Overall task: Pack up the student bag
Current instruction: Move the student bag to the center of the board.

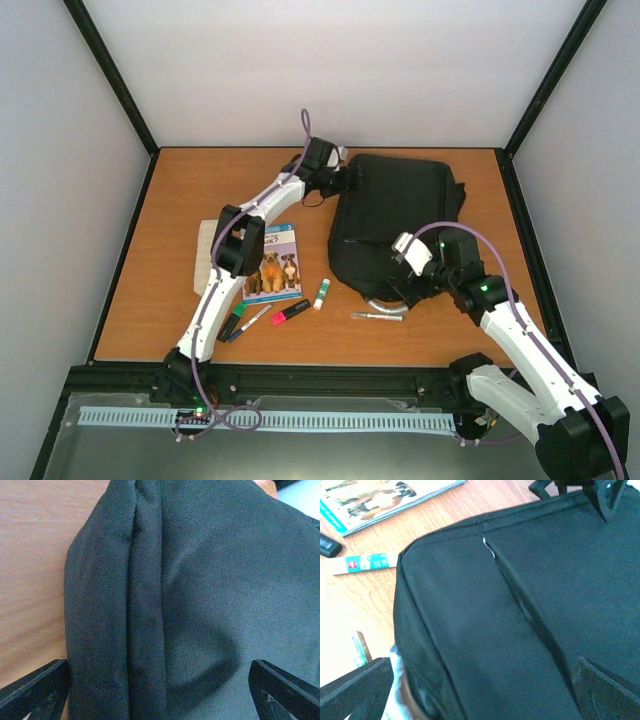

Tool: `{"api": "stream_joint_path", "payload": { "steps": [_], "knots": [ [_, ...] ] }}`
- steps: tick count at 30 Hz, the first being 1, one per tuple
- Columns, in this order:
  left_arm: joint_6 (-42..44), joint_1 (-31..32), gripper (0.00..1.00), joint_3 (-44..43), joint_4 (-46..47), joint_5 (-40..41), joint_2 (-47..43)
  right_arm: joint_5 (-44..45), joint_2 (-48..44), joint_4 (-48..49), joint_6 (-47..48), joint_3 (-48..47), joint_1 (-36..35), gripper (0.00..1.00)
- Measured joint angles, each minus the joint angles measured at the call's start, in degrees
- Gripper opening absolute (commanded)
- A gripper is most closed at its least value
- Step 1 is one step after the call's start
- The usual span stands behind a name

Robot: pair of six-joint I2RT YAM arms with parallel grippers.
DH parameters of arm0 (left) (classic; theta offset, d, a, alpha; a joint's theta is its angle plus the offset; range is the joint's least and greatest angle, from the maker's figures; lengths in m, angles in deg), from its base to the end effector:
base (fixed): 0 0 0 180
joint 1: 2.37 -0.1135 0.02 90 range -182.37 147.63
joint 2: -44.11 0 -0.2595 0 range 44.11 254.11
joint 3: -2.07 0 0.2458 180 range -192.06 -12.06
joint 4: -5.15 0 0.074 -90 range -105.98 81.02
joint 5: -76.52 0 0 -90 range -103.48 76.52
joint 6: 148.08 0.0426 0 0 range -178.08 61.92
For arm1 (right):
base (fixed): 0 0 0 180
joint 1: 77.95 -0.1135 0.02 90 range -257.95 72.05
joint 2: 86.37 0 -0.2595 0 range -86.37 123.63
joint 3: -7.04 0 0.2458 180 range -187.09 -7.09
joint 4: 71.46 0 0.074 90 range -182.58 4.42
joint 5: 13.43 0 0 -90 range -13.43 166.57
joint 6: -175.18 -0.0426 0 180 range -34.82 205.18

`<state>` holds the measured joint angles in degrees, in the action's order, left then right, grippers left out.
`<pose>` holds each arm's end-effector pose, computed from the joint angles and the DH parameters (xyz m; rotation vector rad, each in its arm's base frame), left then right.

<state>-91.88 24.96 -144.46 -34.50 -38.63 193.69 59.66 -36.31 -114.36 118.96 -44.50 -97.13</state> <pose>0.4998 -0.2787 0.1555 0.1008 2.4619 -1.0171 0.1708 0.0725 0.2429 -1.1430 1.9546 0.2035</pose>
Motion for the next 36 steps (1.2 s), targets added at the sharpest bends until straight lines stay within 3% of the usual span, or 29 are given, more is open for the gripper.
{"api": "stream_joint_path", "payload": {
  "steps": [11, 18, 25, 30, 36],
  "knots": [
    [0.9, 3.1, 1.0, -4.1, -3.1, -1.9, 1.9, -0.5, -0.3, 0.4, -0.1, 0.5, 1.2, 1.0],
    [2.5, 2.1, 1.0, -3.0, -9.6, 3.3, -2.0, -1.8, 0.0, -0.7, -0.5, 0.2, 1.5, 1.0],
    [3.0, 0.3, 1.0, 15.5, -13.5, 13.4, -23.6, -3.5, 0.7, -1.5, -0.7, 0.0, 1.8, 0.97],
    [4.2, -1.0, 1.0, 30.3, -14.0, 18.4, -39.6, -4.6, 0.5, -1.8, -0.5, -0.2, 1.8, 0.89],
    [5.6, -2.2, 1.0, 45.0, -15.3, 20.6, -48.0, -7.7, -0.3, -3.1, -0.1, -0.3, 1.9, 0.78]
  ]
}}
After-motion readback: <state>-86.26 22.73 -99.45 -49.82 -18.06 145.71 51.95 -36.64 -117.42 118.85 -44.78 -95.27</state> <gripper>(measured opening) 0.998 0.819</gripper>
